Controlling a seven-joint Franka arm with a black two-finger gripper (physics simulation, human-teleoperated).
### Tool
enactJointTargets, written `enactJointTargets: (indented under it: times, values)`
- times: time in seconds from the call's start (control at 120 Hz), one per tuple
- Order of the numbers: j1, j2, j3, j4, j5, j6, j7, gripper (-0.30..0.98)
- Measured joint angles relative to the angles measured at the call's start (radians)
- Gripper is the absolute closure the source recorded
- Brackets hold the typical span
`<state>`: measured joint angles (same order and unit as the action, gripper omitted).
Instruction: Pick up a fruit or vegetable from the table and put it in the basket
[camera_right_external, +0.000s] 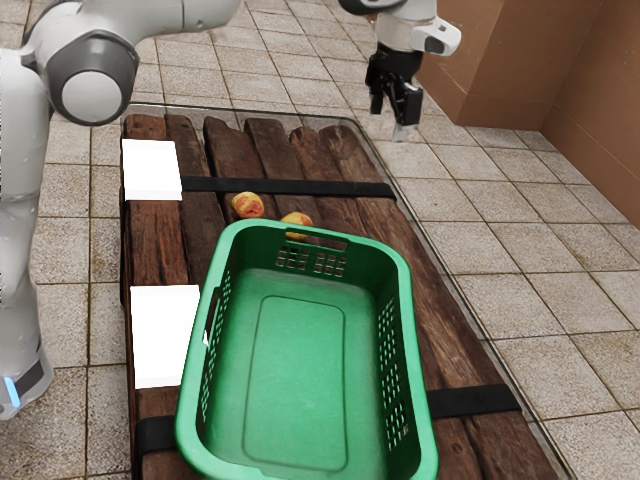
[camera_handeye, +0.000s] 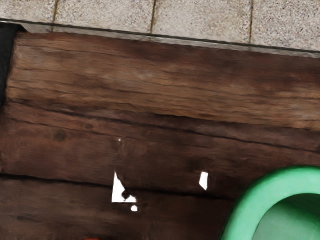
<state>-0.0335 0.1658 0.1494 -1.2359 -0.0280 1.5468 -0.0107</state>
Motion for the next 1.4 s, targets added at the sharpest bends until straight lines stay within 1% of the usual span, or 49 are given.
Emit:
enactJointTargets:
  times: [0.117,0.167,0.267,0.35,0.425,0.475,0.6,0.692,0.767,0.817,0.858,0.917,1.058,1.242,1.4]
  values:
    - [-0.002,0.007,0.008,0.013,-0.007,-0.005,-0.006,0.00]
    - [0.011,0.007,0.027,0.012,-0.037,-0.006,-0.008,0.00]
    - [0.032,-0.015,0.038,0.007,-0.040,-0.043,-0.029,0.00]
    - [0.027,-0.021,0.045,-0.077,-0.043,-0.073,-0.078,0.00]
    - [0.024,-0.024,0.079,-0.212,-0.044,-0.048,-0.117,0.00]
    - [0.030,-0.031,0.095,-0.271,-0.042,-0.027,-0.141,0.00]
    - [0.020,-0.031,0.116,-0.340,-0.041,0.023,-0.191,0.00]
    - [0.010,-0.028,0.131,-0.360,-0.044,0.054,-0.220,0.00]
    - [-0.003,-0.025,0.140,-0.380,-0.065,0.073,-0.242,0.00]
    - [-0.010,-0.037,0.146,-0.435,-0.092,0.098,-0.256,0.00]
    - [-0.050,-0.071,0.182,-0.513,-0.108,0.131,-0.268,0.00]
    - [-0.083,-0.092,0.217,-0.566,-0.123,0.167,-0.283,0.00]
    - [-0.120,-0.119,0.237,-0.630,-0.137,0.219,-0.325,0.00]
    - [-0.151,-0.123,0.280,-0.653,-0.141,0.251,-0.371,0.00]
    - [-0.119,-0.141,0.303,-0.685,-0.140,0.259,-0.400,0.00]
